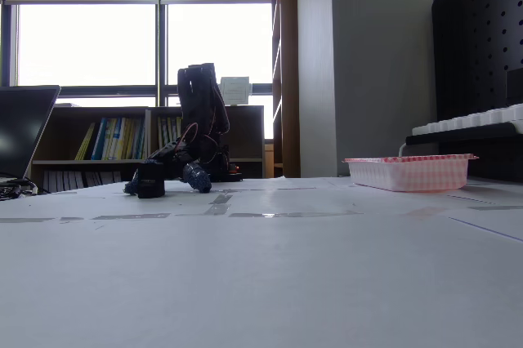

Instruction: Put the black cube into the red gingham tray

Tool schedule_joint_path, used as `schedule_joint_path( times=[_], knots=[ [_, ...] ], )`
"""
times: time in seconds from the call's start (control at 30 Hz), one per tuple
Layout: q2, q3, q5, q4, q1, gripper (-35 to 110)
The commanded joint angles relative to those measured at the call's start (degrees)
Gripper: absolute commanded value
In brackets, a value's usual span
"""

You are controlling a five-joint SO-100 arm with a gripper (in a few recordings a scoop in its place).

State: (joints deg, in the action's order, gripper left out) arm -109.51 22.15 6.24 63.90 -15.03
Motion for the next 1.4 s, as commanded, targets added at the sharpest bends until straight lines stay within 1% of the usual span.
schedule_joint_path(
  times=[0.0, 0.2, 0.47, 0.57, 0.87, 1.0, 1.17, 1.37],
  knots=[
    [-1.67, 5.01, -0.35, 1.85, 0.79, 55],
    [-4.66, 9.49, -1.58, 1.85, 1.85, 55],
    [-5.1, 10.46, -2.81, 2.2, 3.25, 54],
    [-6.15, 10.81, -3.43, 4.39, 3.6, 49],
    [-7.82, 13.01, -4.13, 5.1, 3.25, 44],
    [-7.82, 13.18, -4.48, 5.1, 3.6, 36],
    [-7.56, 13.18, -5.27, 5.1, 4.04, 19],
    [-7.56, 13.18, -5.27, 4.48, 4.39, 8]
  ],
)
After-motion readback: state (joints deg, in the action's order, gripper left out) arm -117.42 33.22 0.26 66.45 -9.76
